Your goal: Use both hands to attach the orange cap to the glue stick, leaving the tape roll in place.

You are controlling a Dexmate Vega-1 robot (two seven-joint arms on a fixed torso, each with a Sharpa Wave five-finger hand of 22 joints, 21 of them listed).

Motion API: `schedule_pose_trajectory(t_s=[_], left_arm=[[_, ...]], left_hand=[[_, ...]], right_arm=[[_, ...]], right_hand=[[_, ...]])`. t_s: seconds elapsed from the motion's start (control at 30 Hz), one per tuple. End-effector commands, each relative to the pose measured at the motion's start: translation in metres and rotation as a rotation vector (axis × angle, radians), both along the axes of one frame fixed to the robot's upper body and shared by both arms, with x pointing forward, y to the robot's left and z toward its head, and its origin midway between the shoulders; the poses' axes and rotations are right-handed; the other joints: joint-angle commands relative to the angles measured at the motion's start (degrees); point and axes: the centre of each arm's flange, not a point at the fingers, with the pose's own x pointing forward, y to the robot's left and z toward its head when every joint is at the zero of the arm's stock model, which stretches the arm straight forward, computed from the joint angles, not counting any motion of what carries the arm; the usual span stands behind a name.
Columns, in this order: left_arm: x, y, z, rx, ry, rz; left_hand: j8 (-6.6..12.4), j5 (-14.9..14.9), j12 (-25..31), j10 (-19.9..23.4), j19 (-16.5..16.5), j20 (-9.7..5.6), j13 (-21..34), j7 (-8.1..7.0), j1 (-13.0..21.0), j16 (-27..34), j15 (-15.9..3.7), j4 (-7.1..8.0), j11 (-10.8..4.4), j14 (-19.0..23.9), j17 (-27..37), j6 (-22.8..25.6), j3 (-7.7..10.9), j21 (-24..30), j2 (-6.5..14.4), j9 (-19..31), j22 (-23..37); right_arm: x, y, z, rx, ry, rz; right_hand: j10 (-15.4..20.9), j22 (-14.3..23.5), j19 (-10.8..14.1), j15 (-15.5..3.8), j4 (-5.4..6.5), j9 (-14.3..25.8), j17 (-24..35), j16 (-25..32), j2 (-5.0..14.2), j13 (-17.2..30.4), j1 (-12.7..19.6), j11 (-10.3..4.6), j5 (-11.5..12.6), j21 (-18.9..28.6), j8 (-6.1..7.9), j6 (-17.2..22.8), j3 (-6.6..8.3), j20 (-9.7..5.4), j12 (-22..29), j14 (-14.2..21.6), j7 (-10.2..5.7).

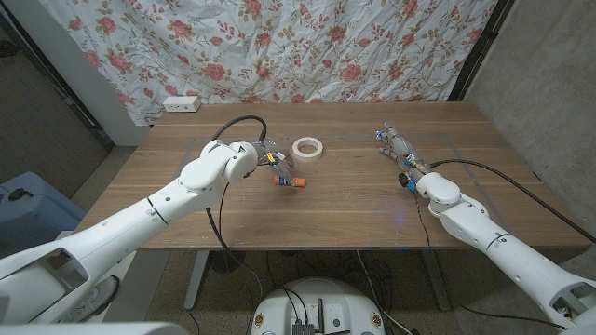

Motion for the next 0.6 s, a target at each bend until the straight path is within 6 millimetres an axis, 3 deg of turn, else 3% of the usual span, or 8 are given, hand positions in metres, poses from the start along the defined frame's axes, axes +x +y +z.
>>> schedule_pose_trajectory(t_s=[0.03,0.13,0.2,0.6], left_arm=[[0.000,0.026,0.004,-0.208,-0.011,-0.041],[0.001,0.030,0.007,-0.212,-0.028,-0.038],[0.002,0.036,0.008,-0.275,-0.031,-0.051],[0.024,0.056,0.007,-0.440,-0.084,-0.092]], left_hand=[[0.16,0.2,0.2,-0.7,1.1,0.19,0.1,-0.10,-0.9,0.5,-0.32,0.51,0.35,0.4,0.1,-0.4,0.36,0.5,0.7,0.0,0.2],[0.12,0.4,0.3,-1.8,2.1,-0.06,0.1,0.19,-1.2,0.3,-0.14,1.04,0.96,-0.3,0.1,-1.1,1.64,0.8,3.7,-0.1,0.2],[0.03,0.4,0.3,-2.1,2.5,-0.38,0.0,0.08,-1.4,0.4,-0.11,1.15,1.11,-0.3,0.1,-1.4,1.84,0.9,4.2,-0.2,0.2],[-0.18,0.2,0.2,-4.5,3.8,-0.47,-0.1,0.29,-4.9,0.4,0.34,2.20,3.02,-0.5,0.1,-3.4,1.17,0.9,4.5,-0.3,0.2]], right_arm=[[0.001,-0.001,0.009,0.017,-0.014,0.011],[0.001,-0.001,0.010,0.024,-0.019,0.009],[0.002,-0.001,0.012,0.026,-0.022,0.009],[0.011,0.007,0.015,0.058,-0.031,0.005]], right_hand=[[-0.2,0.1,-0.2,0.07,0.16,0.1,0.2,-0.1,-0.10,0.1,-0.9,0.13,-0.1,-0.1,-0.16,-0.5,-0.30,-0.30,-0.1,-0.3,0.06],[-0.3,0.1,-0.3,0.10,0.21,0.1,0.2,-0.1,-0.18,0.1,-1.1,0.17,-0.1,-0.1,-0.13,-0.6,-0.38,-0.33,-0.1,-0.3,0.09],[-0.3,0.1,-0.2,0.08,0.23,0.1,0.2,-0.1,-0.21,0.1,-1.1,0.12,-0.1,0.0,-0.11,-0.6,-0.42,-0.31,-0.1,-0.4,0.11],[-0.2,0.1,0.3,-0.04,0.43,0.1,0.2,0.1,-0.22,0.1,-1.6,0.16,0.0,0.2,0.08,-0.7,-0.58,-0.50,0.1,-0.1,0.13]])
